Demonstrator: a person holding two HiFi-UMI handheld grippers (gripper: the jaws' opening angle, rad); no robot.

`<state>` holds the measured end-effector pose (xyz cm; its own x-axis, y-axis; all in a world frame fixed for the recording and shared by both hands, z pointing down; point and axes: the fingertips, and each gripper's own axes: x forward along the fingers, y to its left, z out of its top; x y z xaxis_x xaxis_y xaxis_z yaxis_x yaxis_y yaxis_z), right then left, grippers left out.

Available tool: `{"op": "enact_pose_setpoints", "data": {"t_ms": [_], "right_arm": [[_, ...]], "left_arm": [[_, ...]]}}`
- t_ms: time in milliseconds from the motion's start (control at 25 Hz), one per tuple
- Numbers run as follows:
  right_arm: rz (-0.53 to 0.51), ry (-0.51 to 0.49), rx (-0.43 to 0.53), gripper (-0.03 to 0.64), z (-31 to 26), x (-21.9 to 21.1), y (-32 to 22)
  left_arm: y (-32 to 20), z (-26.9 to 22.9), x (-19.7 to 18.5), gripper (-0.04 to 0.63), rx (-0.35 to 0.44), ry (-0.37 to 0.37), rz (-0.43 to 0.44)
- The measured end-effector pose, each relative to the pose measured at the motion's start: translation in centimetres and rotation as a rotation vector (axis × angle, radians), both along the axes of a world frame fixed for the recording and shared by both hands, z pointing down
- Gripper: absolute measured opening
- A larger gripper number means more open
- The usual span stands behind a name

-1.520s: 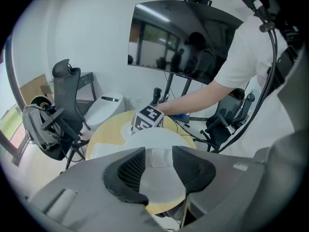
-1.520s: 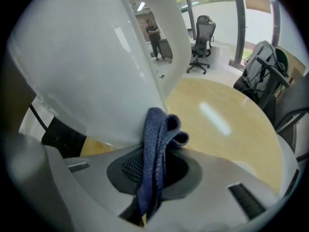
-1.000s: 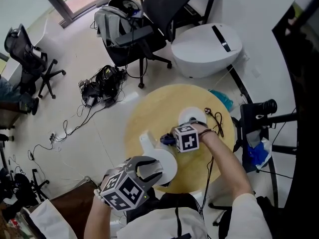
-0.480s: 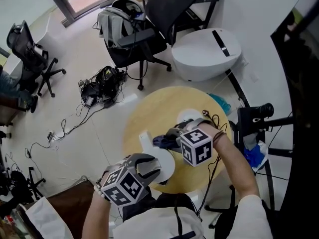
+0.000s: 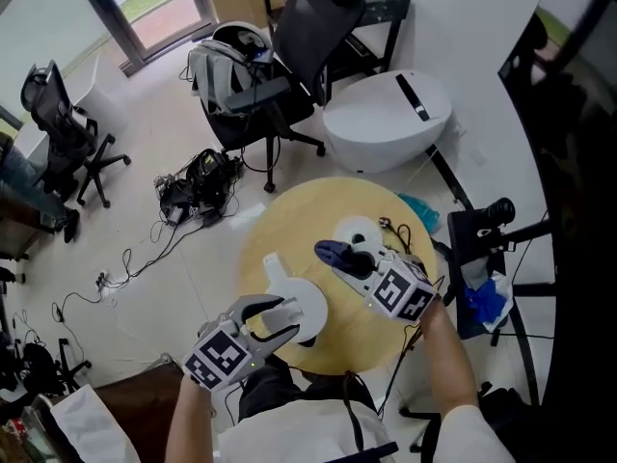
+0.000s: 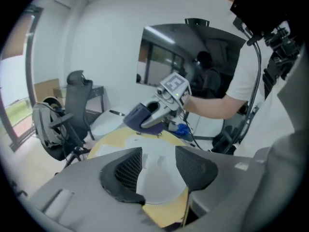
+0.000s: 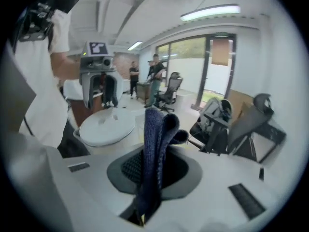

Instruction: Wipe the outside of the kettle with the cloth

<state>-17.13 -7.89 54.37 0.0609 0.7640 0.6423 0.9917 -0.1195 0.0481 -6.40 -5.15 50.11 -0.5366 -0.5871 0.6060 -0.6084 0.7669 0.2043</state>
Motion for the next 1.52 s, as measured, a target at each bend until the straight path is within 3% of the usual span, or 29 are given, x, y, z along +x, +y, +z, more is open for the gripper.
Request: {"op": "enact_pose_setpoints", "data": {"t_ms": [80,200,320,400,480,720,880,1000,1160,1360,1520], "right_arm": [[0.222,0.144,-0.065,0.067,0.5,-0.6,-2.2],[0.499,0.349,-0.161,0.067,2.0,-1.0,-5.5],[0.668,0.546,-0.273,0.067,2.8,0.3,-7.8],[0.725,0.633,-0.355,0.067,2.6,2.2,-9.1],[0.767,0.656,-0.403,0.067,2.1,4.2,-10.3],[0.837,0.627,-0.417,0.067,1.6,9.1,-13.3],[0.839,0.581,-0.421,0.067,-0.1,12.1,-13.6],[0.829,0.572,-0.448,0.067,-1.8,15.2,-13.2],[0.868,0.488,-0.482,0.067,-4.3,20.7,-14.0],[0.911,0.394,-0.462,0.067,-7.3,30.2,-14.1],[0.949,0.337,-0.43,0.067,-8.2,35.4,-15.0]], "left_arm": [[1.5,-1.0,0.1,0.178,0.04,-0.057,-0.169],[3.9,-2.2,1.1,0.005,0.196,-0.08,-0.439],[5.0,-3.0,2.9,0.005,0.359,-0.089,-0.61],[5.5,-3.1,4.1,0.005,0.397,-0.099,-0.684],[5.8,-3.0,4.8,0.005,0.396,-0.116,-0.727],[5.8,-2.4,6.6,0.005,0.377,-0.189,-0.797],[5.5,-2.4,9.2,0.005,0.311,-0.247,-0.795],[5.2,-2.5,12.8,0.005,0.24,-0.301,-0.769],[4.3,-2.0,18.6,0.005,0.17,-0.324,-0.734],[2.7,-3.8,25.8,0.005,0.151,-0.369,-0.701],[0.3,-5.0,29.9,0.005,0.151,-0.382,-0.667]]}}
